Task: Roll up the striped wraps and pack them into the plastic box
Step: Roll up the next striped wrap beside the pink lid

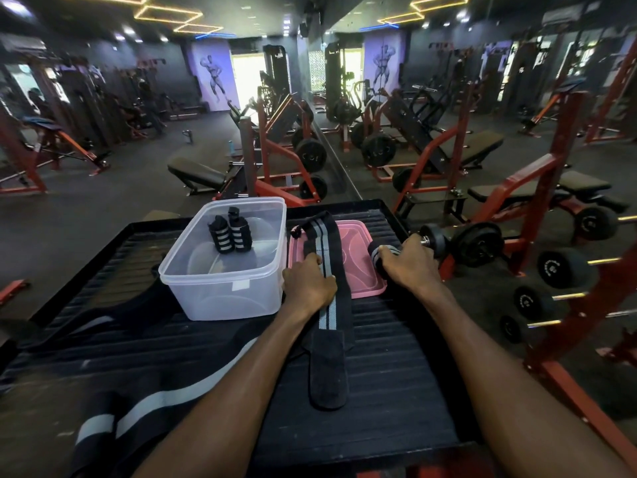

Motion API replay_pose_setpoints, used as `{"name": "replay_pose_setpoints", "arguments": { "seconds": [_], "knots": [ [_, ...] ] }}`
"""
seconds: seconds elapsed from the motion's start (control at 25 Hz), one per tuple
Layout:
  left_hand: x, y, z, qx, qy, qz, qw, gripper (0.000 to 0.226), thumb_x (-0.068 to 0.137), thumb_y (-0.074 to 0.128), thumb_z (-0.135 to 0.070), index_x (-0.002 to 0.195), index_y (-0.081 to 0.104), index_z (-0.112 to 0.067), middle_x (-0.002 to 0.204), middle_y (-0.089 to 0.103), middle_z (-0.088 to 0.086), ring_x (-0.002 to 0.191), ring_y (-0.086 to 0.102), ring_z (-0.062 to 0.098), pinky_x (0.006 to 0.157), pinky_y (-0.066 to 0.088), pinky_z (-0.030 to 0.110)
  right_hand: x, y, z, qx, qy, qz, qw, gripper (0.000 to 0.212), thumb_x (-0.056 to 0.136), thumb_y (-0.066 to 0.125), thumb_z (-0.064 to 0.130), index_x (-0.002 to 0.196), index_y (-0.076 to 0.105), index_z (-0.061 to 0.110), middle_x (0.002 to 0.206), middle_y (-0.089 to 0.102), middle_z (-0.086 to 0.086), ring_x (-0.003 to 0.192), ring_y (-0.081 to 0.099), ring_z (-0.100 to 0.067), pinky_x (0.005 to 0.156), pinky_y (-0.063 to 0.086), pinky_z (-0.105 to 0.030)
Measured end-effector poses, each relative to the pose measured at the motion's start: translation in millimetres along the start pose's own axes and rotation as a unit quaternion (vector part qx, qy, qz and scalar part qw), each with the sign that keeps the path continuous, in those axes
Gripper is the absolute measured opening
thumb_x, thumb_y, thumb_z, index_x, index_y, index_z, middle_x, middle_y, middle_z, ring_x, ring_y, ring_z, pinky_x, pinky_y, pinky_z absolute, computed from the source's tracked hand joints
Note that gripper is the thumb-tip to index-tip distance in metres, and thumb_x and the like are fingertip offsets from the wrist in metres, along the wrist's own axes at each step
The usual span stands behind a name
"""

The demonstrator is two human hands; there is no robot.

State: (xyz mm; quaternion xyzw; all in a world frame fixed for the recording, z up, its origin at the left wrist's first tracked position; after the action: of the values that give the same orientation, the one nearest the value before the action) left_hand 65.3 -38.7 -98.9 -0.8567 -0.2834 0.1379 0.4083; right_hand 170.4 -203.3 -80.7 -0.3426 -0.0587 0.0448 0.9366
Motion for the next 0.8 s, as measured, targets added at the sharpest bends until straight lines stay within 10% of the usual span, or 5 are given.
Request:
{"name": "replay_pose_setpoints", "arguments": {
  "seconds": [0.8],
  "knots": [
    [5.4,4.1,4.2,-0.098,-0.029,0.004,0.995,0.032,0.078,0.082,-0.028,0.107,0.069,-0.032,0.12,0.07,-0.005,0.124,0.055,0.024,0.11,0.041,0.036,-6.7,-11.0,12.2,-0.128,-0.104,-0.105,0.981,0.027,0.093,0.058,0.033,0.105,0.066,0.009,0.12,0.048,-0.014,0.112,0.05,-0.032,0.089,0.045,-0.039]
  ]
}}
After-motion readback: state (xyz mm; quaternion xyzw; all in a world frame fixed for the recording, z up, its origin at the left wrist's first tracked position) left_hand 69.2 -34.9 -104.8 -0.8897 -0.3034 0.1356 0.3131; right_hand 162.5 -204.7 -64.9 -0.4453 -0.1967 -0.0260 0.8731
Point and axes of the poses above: each hand's wrist, its own x-axis towards the middle knuckle, its own y-axis out of the palm, z = x × y, the point moved 2 cm from there along x, towards the middle knuckle
